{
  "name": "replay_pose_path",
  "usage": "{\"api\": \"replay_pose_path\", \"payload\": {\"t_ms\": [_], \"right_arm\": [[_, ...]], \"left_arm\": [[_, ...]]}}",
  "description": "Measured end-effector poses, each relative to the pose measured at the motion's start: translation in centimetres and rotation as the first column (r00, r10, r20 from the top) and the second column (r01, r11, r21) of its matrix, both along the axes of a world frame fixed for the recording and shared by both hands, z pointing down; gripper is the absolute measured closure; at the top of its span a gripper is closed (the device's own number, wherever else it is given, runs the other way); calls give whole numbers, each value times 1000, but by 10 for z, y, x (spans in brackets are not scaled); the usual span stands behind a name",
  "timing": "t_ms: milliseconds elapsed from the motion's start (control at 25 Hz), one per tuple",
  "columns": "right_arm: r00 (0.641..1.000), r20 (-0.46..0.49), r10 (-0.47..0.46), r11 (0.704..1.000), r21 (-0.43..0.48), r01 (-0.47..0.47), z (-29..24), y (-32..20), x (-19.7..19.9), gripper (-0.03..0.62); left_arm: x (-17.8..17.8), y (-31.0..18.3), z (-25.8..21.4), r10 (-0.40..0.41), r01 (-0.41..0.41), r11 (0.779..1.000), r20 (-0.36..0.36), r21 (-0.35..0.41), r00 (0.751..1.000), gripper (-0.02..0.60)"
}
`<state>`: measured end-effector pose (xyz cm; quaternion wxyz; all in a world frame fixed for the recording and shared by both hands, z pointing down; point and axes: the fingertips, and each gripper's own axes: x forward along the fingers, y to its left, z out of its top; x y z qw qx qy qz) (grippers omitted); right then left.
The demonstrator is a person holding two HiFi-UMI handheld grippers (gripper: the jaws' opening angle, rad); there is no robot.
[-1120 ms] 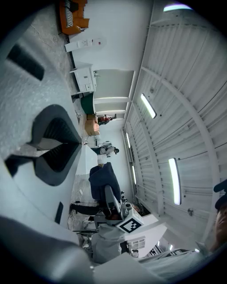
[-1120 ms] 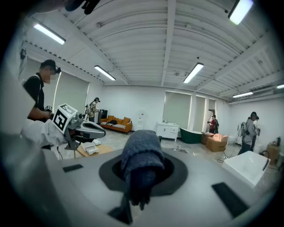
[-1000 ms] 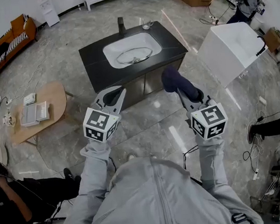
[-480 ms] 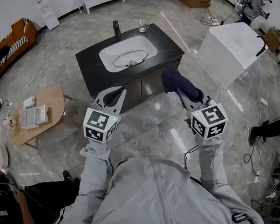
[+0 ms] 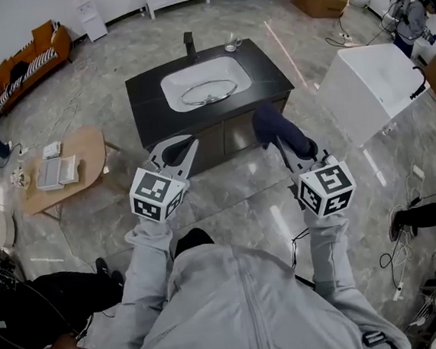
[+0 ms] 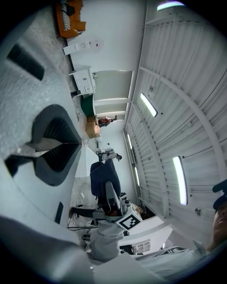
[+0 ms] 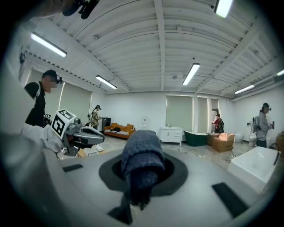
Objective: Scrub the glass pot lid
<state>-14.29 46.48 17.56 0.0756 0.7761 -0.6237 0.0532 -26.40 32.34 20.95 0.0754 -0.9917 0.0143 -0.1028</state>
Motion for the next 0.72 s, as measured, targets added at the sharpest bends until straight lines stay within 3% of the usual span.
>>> {"api": "replay_pose_path", "payload": {"t_ms": [360,720], "right_arm": [[999,40,18,1000,-9,-18,11,-18,32,526],[997,50,52,998,-30,-51,21,-86,97,526]], "left_arm": [[28,-28,12,-15,15,1000,6,-11,1000,554],[92,-113,12,0,-2,999,-57,-39,998,552]]}}
